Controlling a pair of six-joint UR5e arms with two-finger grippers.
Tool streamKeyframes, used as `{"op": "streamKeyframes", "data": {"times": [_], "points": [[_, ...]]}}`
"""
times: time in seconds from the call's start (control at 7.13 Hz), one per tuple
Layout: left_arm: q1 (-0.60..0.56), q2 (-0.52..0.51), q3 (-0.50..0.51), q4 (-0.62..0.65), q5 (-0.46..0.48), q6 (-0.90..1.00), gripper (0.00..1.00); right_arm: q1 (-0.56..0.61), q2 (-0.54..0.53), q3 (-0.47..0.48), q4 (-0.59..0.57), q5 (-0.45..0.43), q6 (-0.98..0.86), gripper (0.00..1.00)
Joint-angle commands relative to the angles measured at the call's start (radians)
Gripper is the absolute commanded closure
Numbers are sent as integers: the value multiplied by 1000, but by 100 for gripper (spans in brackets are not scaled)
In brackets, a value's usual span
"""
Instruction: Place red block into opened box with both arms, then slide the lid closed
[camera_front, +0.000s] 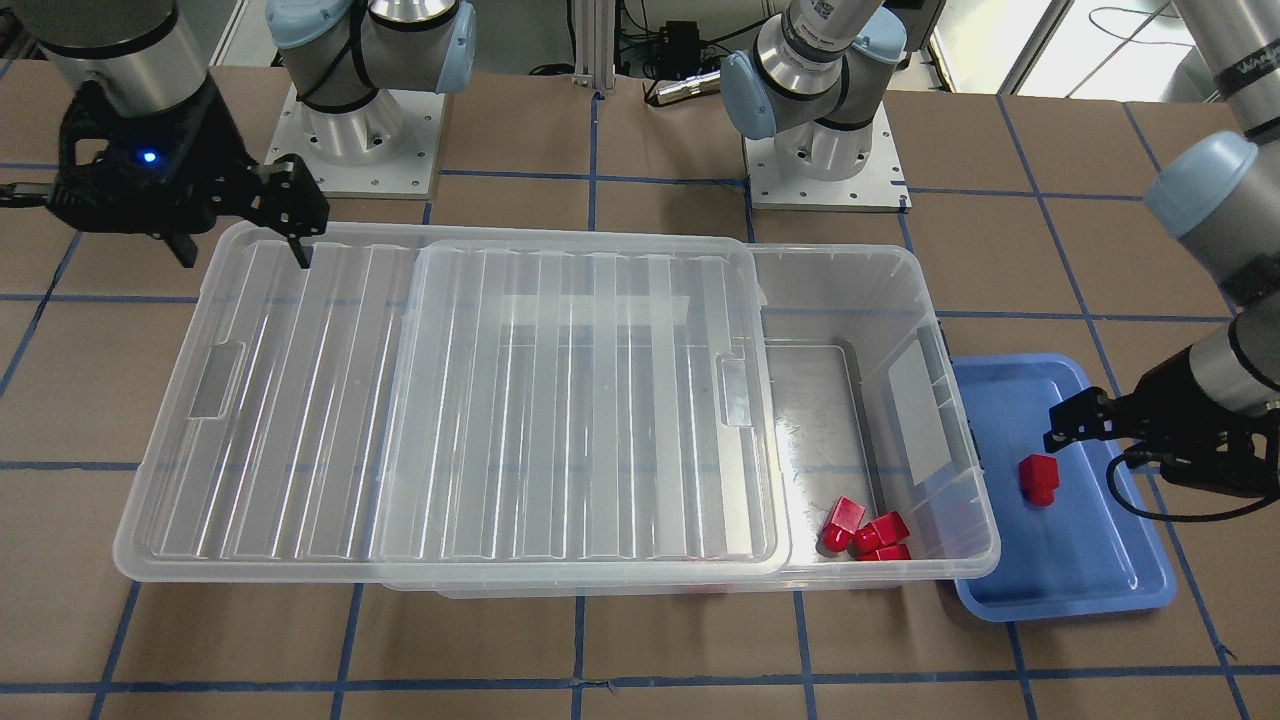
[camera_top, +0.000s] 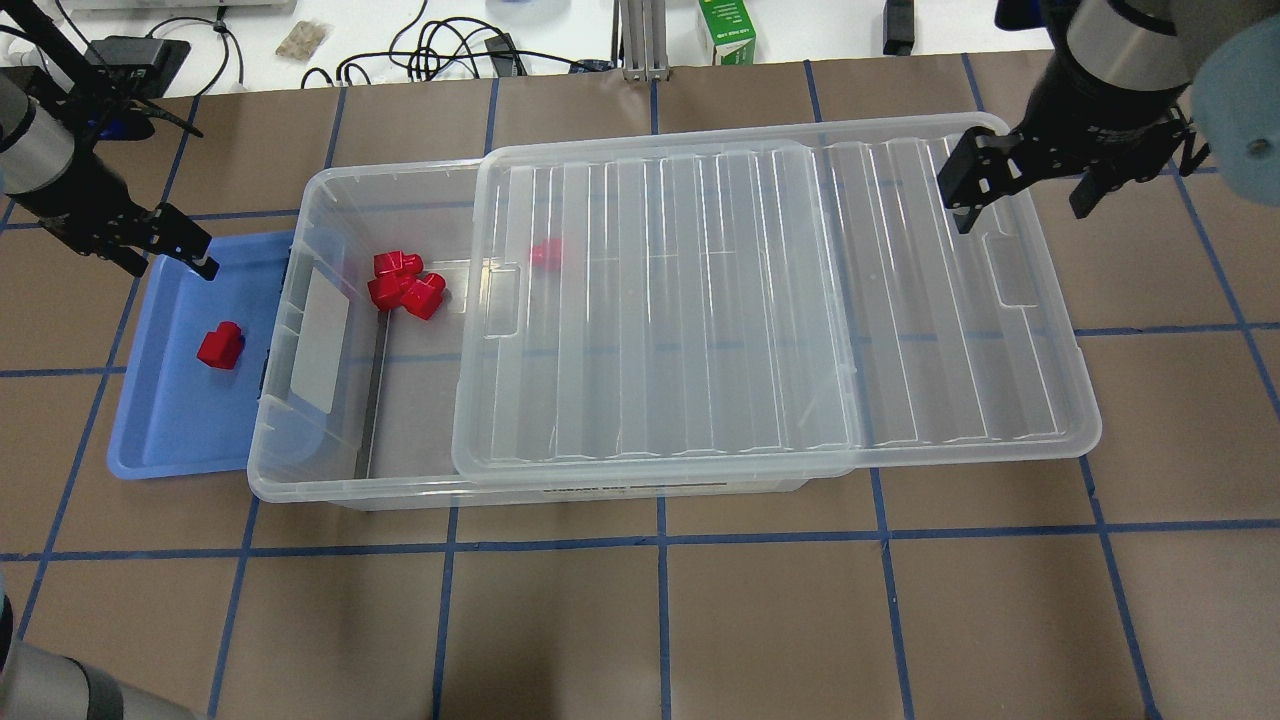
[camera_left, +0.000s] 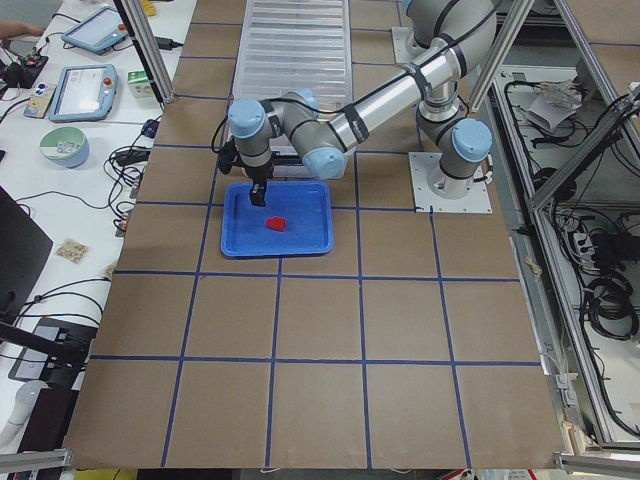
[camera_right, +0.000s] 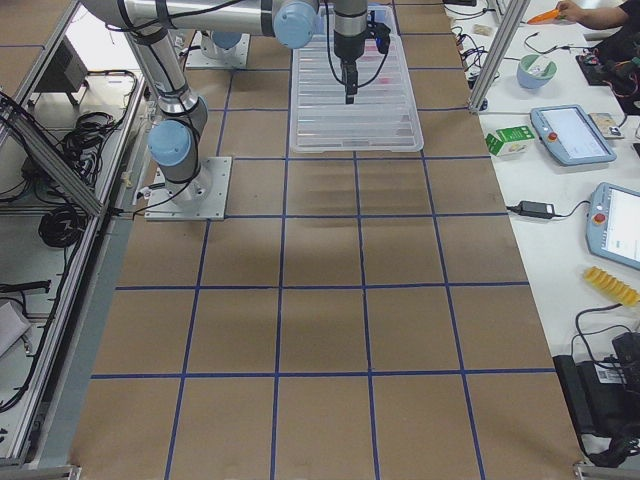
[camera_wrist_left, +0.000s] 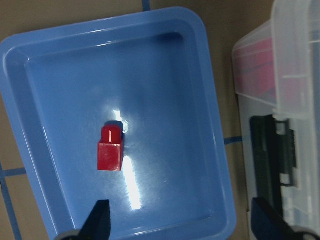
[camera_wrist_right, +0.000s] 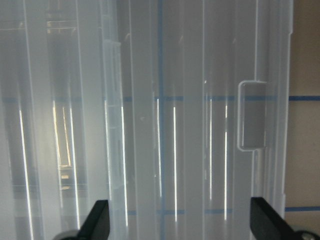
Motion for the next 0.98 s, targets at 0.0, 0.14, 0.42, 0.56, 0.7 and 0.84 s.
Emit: {"op": "streamKeyframes", "data": {"times": [0.0,0.14,0.42,0.56,0.7,0.84], "points": [[24,-76,-51,102,8,87,0,43,0,-3,8,15,117,0],[24,-82,-62,116,9,83,0,43,-1,-4,2,15,109,0],[24,-107,-109,133,9,63,0,43,-1,-1,5,12,104,0],[26,-128,-115,147,11,59,0,43,-1,-3,9,9,101,0],[26,-137,-123,147,11,28,4,43,0,-6,5,10,100,0],[26,-134,-126,148,11,14,20,43,3,-10,6,9,100,0]]}}
